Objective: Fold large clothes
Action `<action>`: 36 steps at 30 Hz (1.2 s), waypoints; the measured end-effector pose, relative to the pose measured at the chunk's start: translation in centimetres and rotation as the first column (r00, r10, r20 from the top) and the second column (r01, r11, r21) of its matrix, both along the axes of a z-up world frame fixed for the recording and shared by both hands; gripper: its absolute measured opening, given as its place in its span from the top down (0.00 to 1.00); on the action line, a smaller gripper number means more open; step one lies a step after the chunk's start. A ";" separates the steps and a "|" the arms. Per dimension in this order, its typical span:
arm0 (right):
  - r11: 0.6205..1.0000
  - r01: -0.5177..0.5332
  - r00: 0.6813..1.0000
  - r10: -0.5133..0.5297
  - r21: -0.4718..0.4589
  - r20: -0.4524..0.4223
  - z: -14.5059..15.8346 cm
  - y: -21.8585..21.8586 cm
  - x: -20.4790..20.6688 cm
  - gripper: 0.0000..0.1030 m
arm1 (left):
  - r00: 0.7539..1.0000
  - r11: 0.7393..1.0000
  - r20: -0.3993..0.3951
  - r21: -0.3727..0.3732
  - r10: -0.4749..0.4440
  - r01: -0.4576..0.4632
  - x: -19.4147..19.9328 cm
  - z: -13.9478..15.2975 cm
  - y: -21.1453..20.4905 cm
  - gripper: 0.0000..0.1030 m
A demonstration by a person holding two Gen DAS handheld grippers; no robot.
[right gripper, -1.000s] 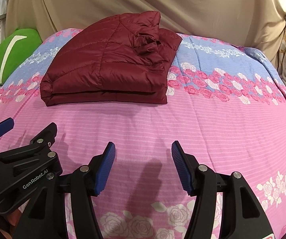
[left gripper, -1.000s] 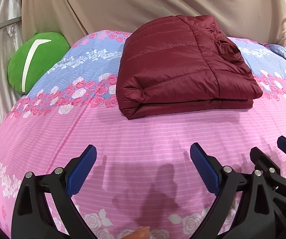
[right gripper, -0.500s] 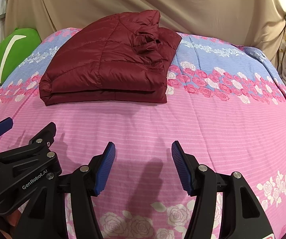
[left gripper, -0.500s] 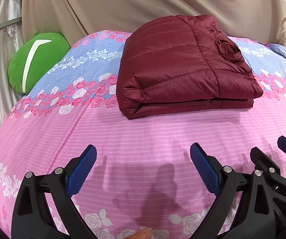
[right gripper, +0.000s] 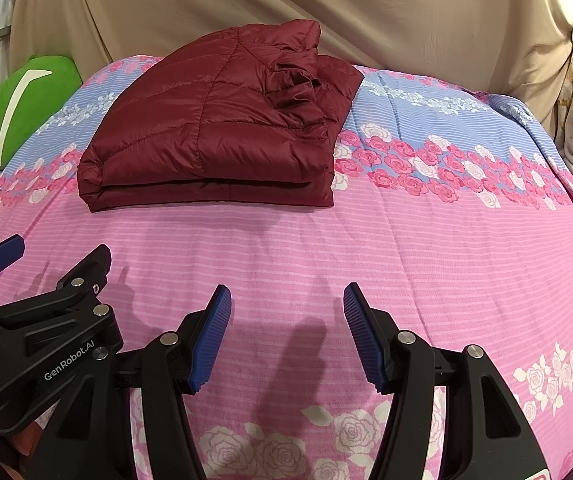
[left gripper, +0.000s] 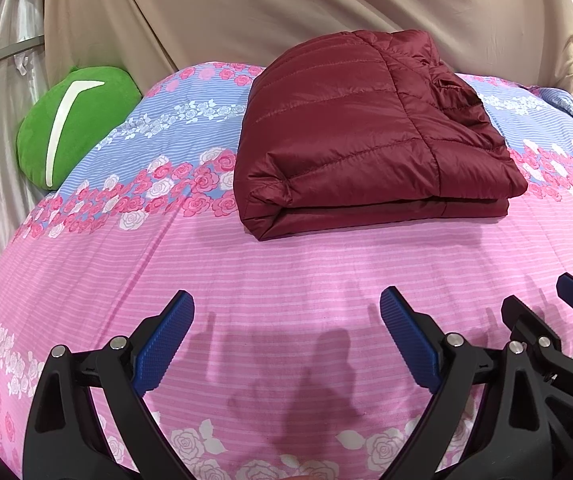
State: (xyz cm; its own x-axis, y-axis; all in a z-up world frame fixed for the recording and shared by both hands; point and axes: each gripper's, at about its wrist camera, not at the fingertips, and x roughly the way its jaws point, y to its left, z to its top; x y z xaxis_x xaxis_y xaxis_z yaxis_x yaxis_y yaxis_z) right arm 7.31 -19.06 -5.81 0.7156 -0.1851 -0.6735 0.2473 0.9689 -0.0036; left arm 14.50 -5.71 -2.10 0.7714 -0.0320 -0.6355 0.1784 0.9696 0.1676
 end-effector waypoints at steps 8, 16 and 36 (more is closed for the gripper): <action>1.000 -0.001 1.000 0.001 -0.001 0.001 0.0 0.0 0.0 0.44 | 1.000 1.000 0.001 -0.005 -0.002 0.002 -0.1 0.1 0.2 0.13; 1.000 -0.006 1.000 0.006 -0.001 0.000 0.0 -0.1 0.0 0.44 | 1.000 1.000 0.000 -0.007 -0.001 0.001 0.0 0.0 0.3 0.13; 1.000 -0.015 1.000 0.015 -0.002 0.000 0.0 -0.1 0.0 0.44 | 1.000 1.000 0.001 -0.006 -0.001 0.001 0.0 0.0 0.2 0.14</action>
